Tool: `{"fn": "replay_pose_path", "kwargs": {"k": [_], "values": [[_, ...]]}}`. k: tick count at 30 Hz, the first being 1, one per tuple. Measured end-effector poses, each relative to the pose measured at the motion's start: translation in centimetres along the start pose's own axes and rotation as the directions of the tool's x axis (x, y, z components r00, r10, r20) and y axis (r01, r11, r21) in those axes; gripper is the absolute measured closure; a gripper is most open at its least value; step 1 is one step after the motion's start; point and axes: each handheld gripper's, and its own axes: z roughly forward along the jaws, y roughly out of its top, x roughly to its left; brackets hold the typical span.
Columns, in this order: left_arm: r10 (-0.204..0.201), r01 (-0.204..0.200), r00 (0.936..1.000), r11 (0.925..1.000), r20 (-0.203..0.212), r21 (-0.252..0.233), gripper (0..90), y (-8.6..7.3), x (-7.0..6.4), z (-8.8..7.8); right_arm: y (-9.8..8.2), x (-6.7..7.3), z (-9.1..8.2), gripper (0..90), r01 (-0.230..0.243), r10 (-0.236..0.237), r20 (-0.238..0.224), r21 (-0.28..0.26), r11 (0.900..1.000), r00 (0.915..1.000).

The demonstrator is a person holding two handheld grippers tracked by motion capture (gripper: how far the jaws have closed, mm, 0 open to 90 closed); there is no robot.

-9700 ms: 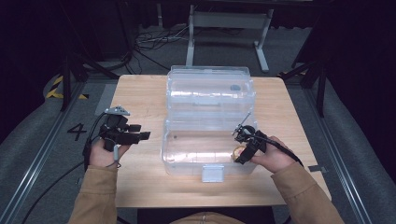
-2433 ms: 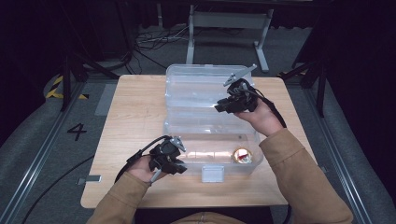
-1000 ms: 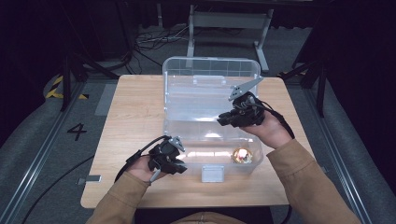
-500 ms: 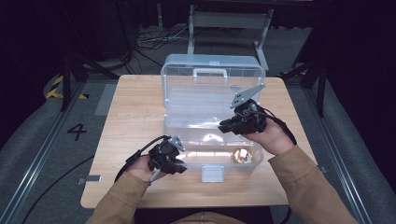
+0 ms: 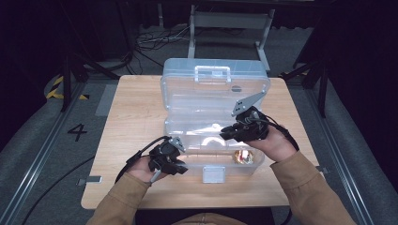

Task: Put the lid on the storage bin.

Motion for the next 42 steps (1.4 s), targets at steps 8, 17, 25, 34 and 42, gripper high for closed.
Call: {"fn": "replay_pose_path", "kwargs": {"k": [8,17,25,34,42], "values": [[0.003,-0.003,1.0,1.0,0.0,-0.002,75.0,-0.02,0.01,0.0,-0.23,0.26,0.13,78.9,0.007,-0.007,-0.005,0.005,1.0,1.0],[0.003,-0.003,1.0,1.0,-0.001,0.0,75.0,-0.03,0.0,-0.02,-0.43,0.42,0.14,79.0,0.007,-0.007,0.002,0.002,1.0,1.0],[0.002,-0.002,1.0,0.9999,-0.006,0.011,74.7,-0.06,0.02,-0.04,-0.5,0.55,0.14,79.2,0.004,-0.004,0.005,0.005,1.0,1.0],[0.004,-0.004,0.9998,0.9999,-0.019,0.016,74.7,-0.08,-0.1,-0.03,-0.55,0.71,0.18,79.3,0.006,-0.006,0.014,0.006,1.0,0.9999],[0.007,-0.008,0.9998,0.9994,0.016,0.034,68.5,0.06,-0.01,-0.13,-0.56,0.77,0.19,79.2,0.011,-0.011,0.018,0.009,1.0,0.9998]]}}
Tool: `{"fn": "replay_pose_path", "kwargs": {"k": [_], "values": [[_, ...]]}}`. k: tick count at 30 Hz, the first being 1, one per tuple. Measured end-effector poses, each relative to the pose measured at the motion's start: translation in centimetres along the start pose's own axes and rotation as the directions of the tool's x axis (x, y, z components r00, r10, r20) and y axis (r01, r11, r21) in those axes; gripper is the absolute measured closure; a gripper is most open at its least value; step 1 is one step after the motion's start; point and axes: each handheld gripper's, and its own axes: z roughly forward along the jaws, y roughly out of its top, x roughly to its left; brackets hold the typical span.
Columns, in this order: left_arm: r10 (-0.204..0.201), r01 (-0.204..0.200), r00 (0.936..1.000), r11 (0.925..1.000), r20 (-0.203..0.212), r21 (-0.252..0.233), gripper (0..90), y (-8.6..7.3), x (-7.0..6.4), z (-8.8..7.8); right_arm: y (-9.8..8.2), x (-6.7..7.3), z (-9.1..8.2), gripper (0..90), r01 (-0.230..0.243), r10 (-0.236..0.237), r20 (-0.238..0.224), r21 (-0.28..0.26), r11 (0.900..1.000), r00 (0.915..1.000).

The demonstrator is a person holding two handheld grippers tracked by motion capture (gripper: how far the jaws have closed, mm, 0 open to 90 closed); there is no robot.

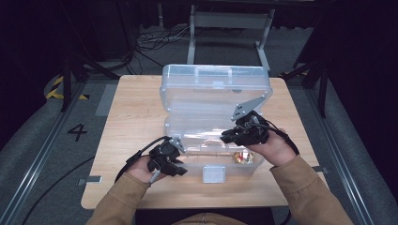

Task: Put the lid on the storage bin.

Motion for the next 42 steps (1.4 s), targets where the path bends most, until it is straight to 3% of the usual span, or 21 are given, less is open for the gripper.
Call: {"fn": "replay_pose_path", "kwargs": {"k": [4,11,15,20,26,28,31,34,36,38,40,42], "values": [[0.005,-0.005,0.9999,0.9999,0.016,-0.016,65.0,-0.1,0.1,-0.7,0.0,0.1,0.0,79.2,-0.001,0.001,0.005,0.001,1.0,1.0],[0.012,-0.008,0.9991,0.9941,0.041,-0.108,64.1,-0.6,-0.1,-3.5,0.0,0.2,0.1,79.2,0.004,-0.004,0.001,0.005,1.0,1.0],[0.017,-0.01,0.9989,0.9874,0.045,-0.158,65.9,-0.7,-0.3,-4.8,0.0,0.2,0.1,79.2,0.004,-0.004,0.001,0.006,1.0,1.0],[0.003,0.004,0.9996,0.97,0.029,-0.243,68.7,-0.8,-0.5,-6.3,-0.1,0.3,0.2,79.2,0.004,-0.004,0.002,0.006,1.0,1.0],[-0.052,0.038,0.9983,0.9274,-0.026,-0.372,74.5,-1.1,-0.7,-8.2,-0.2,0.5,0.2,79.1,0.004,-0.004,0.008,0.004,1.0,1.0],[-0.054,0.034,0.9978,0.9168,-0.039,-0.398,75.5,-1.3,-0.7,-8.5,-0.3,0.5,0.2,79.1,0.006,-0.006,0.009,0.005,1.0,0.9999],[-0.08,0.044,0.995,0.8924,-0.06,-0.449,78.0,-1.4,-0.7,-9.0,-0.3,0.6,0.2,79.1,0.004,-0.004,0.01,0.005,1.0,0.9999],[-0.12,0.059,0.9889,0.8582,-0.088,-0.51,81.6,-1.4,-0.6,-9.6,-0.4,0.7,0.3,79.1,0.006,-0.006,0.01,0.004,1.0,0.9999],[-0.163,0.081,0.9817,0.8251,-0.098,-0.559,84.2,-1.5,-0.5,-10.1,-0.5,0.9,0.3,79.1,0.009,-0.009,0.016,0.004,1.0,0.9998],[-0.222,0.113,0.9689,0.7873,-0.108,-0.606,86.0,-1.7,-0.1,-10.5,-0.6,1.0,0.4,79.0,0.009,-0.009,0.019,0.004,1.0,0.9998],[-0.278,0.151,0.955,0.7563,-0.103,-0.636,88.3,-1.8,0.4,-10.6,-0.8,1.2,0.4,79.0,0.011,-0.011,0.022,0.002,1.0,0.9997],[-0.321,0.183,0.9418,0.7422,-0.102,-0.645,89.3,-1.9,0.9,-10.6,-1.0,1.4,0.5,79.0,0.009,-0.01,0.021,0.005,1.0,0.9997]]}}
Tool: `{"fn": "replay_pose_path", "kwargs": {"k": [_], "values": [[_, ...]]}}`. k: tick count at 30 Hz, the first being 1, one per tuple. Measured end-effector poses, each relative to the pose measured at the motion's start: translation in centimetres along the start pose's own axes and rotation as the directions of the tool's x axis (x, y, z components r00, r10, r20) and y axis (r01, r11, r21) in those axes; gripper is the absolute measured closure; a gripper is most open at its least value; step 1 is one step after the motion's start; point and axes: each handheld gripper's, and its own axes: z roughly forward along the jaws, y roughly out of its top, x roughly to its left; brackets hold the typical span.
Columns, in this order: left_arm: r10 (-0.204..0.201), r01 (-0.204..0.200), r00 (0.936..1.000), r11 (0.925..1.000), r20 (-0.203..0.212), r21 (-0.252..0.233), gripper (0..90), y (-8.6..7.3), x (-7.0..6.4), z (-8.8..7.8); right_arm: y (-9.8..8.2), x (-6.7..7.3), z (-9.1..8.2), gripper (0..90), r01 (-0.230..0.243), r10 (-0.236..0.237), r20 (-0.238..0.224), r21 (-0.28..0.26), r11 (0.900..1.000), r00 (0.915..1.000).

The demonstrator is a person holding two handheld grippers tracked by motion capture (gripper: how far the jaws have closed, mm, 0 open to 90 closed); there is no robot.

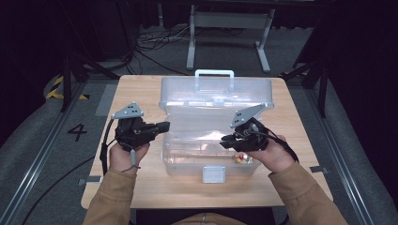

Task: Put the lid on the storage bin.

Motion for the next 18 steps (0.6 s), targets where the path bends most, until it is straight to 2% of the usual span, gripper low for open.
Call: {"fn": "replay_pose_path", "kwargs": {"k": [2,4,12,16,18], "values": [[-0.021,0.021,0.9994,0.9998,-0.027,-0.004,89.5,0.0,0.4,0.0,-0.2,0.2,0.1,79.0,-0.001,0.001,-0.003,0.001,1.0,1.0],[-0.039,0.039,0.9989,0.9992,-0.025,0.001,89.7,0.0,0.6,0.0,-0.4,0.3,0.2,79.2,0.002,-0.002,-0.012,0.006,1.0,0.9999],[-0.016,0.016,0.9994,0.9998,-0.031,0.013,89.8,0.1,0.1,0.2,-1.1,0.7,0.4,79.0,-0.012,0.012,-0.022,0.001,1.0,0.9997],[-0.017,0.017,0.9996,0.9997,-0.023,0.016,89.7,0.1,0.2,0.2,-1.2,0.9,0.3,78.0,0.0,0.0,-0.008,-0.006,1.0,1.0],[-0.019,0.019,0.9996,0.9997,-0.023,0.015,89.7,0.1,0.2,0.2,-1.4,1.0,0.1,73.9,-0.005,0.005,-0.008,-0.012,1.0,1.0]]}}
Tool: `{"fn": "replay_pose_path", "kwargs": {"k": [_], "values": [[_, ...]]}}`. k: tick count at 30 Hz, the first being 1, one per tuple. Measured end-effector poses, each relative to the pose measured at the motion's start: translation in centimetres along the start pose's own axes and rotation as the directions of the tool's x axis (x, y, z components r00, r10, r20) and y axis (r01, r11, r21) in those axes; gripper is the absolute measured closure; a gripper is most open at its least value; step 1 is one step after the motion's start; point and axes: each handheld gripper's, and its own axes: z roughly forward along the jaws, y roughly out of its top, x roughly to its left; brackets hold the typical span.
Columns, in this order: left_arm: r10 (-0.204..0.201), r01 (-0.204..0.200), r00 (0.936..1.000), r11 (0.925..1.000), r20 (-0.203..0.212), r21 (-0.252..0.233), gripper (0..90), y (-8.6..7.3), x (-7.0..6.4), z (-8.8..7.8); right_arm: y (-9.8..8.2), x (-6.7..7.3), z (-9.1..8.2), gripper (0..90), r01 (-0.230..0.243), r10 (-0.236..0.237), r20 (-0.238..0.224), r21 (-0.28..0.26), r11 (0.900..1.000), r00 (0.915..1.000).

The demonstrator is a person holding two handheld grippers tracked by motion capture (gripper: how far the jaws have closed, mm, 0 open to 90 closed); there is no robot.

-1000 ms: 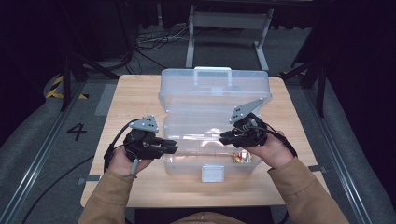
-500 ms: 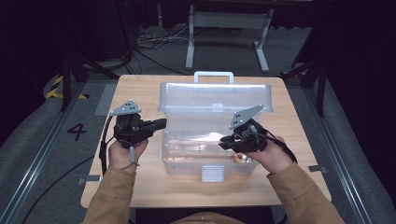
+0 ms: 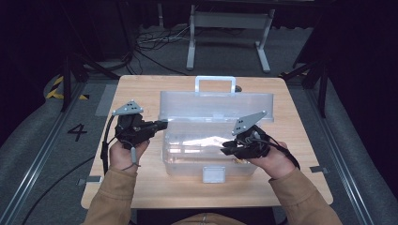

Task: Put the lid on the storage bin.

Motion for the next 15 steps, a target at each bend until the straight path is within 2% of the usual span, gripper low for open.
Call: {"fn": "replay_pose_path", "kwargs": {"k": [3,6,9,11,15], "values": [[0.006,-0.006,1.0,1.0,-0.002,0.003,89.7,0.0,0.0,0.0,-0.5,-0.1,-0.6,68.4,-0.014,0.014,-0.015,-0.029,0.999,0.9998],[0.009,-0.009,1.0,0.9999,0.0,0.006,89.7,0.0,-0.1,0.0,-1.1,-0.1,-1.5,68.8,-0.033,0.032,-0.014,-0.082,0.996,0.9994],[0.016,-0.016,0.9999,0.9998,0.0,0.009,89.7,0.0,-0.2,0.0,-1.9,-0.3,-2.6,71.5,-0.06,0.059,-0.011,-0.149,0.987,0.9982],[0.022,-0.022,0.9998,0.9997,-0.003,0.014,89.7,-0.1,-0.3,0.0,-2.3,-0.4,-3.3,75.6,-0.051,0.056,0.024,-0.166,0.985,0.9982],[0.039,-0.039,0.9992,0.999,-0.006,0.022,89.7,-0.1,-0.3,0.0,-3.2,-0.7,-4.7,83.2,-0.056,0.076,0.082,-0.228,0.972,0.9937]]}}
